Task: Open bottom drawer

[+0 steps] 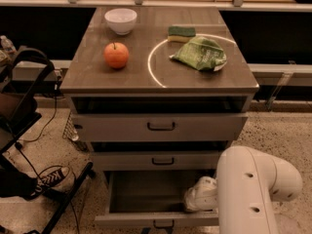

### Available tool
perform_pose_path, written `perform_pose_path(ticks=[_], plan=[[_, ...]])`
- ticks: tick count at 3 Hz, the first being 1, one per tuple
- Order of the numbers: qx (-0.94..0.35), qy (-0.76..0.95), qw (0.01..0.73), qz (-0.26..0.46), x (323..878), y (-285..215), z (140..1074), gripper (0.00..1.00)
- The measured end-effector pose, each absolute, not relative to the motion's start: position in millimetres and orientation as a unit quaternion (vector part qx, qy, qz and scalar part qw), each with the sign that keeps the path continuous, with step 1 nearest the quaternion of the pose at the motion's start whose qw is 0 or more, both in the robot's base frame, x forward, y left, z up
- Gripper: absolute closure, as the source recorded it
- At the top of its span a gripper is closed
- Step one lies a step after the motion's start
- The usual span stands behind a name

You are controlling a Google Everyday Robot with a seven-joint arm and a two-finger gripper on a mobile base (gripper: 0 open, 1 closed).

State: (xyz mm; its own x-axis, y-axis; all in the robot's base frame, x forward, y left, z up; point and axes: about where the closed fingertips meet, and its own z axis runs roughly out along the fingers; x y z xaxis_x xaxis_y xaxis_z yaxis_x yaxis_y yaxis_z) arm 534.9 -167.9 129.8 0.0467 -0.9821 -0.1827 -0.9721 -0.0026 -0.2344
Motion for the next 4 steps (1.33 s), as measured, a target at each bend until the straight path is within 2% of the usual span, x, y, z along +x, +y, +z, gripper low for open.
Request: perform_pose_path(ticks=[1, 2, 3, 4], plan=[[-0.675, 0.727, 0.126, 0.008, 480.8, -206.8, 115.6, 1.0], [-0.669, 0.733, 0.122, 0.011, 474.5, -211.9, 113.7, 1.0], [-0.669, 0.733, 0.122, 0.012, 473.4, -211.4, 112.8, 0.85], [-0.67, 0.733, 0.121, 0.013, 472.6, -210.5, 111.9, 0.62]])
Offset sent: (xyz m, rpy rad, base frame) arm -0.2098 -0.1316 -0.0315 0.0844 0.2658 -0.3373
